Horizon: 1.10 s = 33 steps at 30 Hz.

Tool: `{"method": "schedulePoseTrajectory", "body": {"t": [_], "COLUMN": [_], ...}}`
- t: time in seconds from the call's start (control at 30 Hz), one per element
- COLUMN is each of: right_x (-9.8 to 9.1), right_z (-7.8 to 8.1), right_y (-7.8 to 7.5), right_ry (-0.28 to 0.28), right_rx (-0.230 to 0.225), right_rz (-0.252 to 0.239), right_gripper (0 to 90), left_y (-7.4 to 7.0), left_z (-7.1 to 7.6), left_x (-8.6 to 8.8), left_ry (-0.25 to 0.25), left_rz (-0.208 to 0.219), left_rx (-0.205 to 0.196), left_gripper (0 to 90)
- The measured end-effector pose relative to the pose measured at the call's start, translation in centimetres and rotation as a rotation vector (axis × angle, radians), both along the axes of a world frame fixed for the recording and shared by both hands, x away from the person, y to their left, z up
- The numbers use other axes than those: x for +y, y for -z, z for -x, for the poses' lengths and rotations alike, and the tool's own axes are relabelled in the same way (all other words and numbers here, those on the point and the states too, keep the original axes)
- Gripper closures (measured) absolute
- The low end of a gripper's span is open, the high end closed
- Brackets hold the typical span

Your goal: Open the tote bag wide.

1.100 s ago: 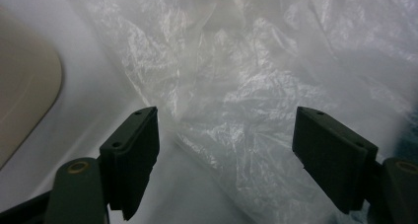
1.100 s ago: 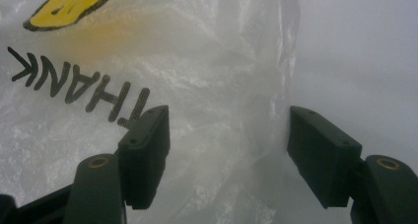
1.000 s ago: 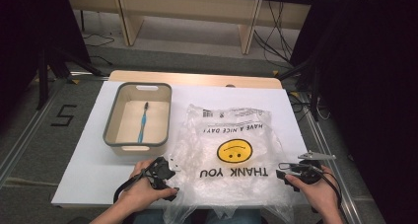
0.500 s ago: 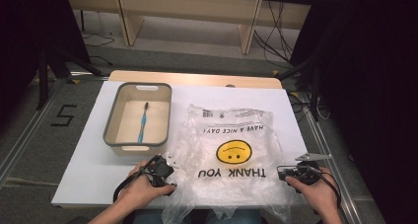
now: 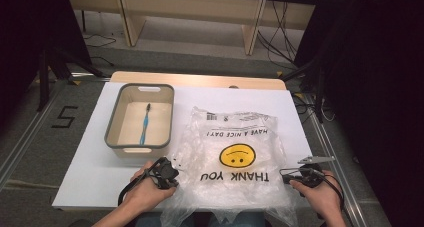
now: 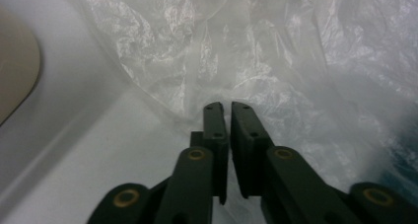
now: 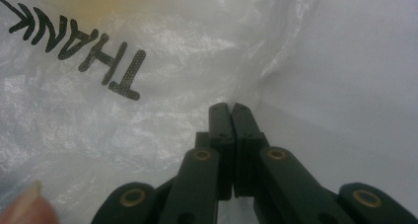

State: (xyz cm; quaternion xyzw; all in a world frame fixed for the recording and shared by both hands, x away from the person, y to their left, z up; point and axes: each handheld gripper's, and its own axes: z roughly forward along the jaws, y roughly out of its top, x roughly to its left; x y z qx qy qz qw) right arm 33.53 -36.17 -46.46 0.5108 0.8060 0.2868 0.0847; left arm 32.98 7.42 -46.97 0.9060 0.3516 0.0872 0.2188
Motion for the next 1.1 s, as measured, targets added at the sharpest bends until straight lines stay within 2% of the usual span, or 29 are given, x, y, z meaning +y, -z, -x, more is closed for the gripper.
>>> {"method": "schedulePoseTrajectory", "body": {"t": [0.37,0.63,0.9,1.1], "right_x": [-0.2,-0.5,-1.0,-1.4], "right_z": [0.1,0.1,0.2,0.3], "right_y": [-0.2,-0.8,-1.3,-1.6], "right_ry": [0.027,0.077,0.134,0.169], "right_rx": [-0.003,-0.059,-0.099,-0.14], "right_rz": [-0.018,-0.036,-0.058,-0.071], "right_gripper": [90.0,90.0,90.0,90.0], "left_y": [0.0,-1.3,-2.2,-3.1], "left_z": [-0.6,-1.6,-3.2,-4.8], "left_x": [-0.8,-1.1,-1.6,-2.1], "left_ry": [0.008,-0.014,-0.028,-0.049], "left_rz": [0.01,0.04,0.037,0.036], "left_rx": [-0.043,-0.117,-0.157,-0.199], "left_gripper": [89.7,89.8,89.8,89.8]}}
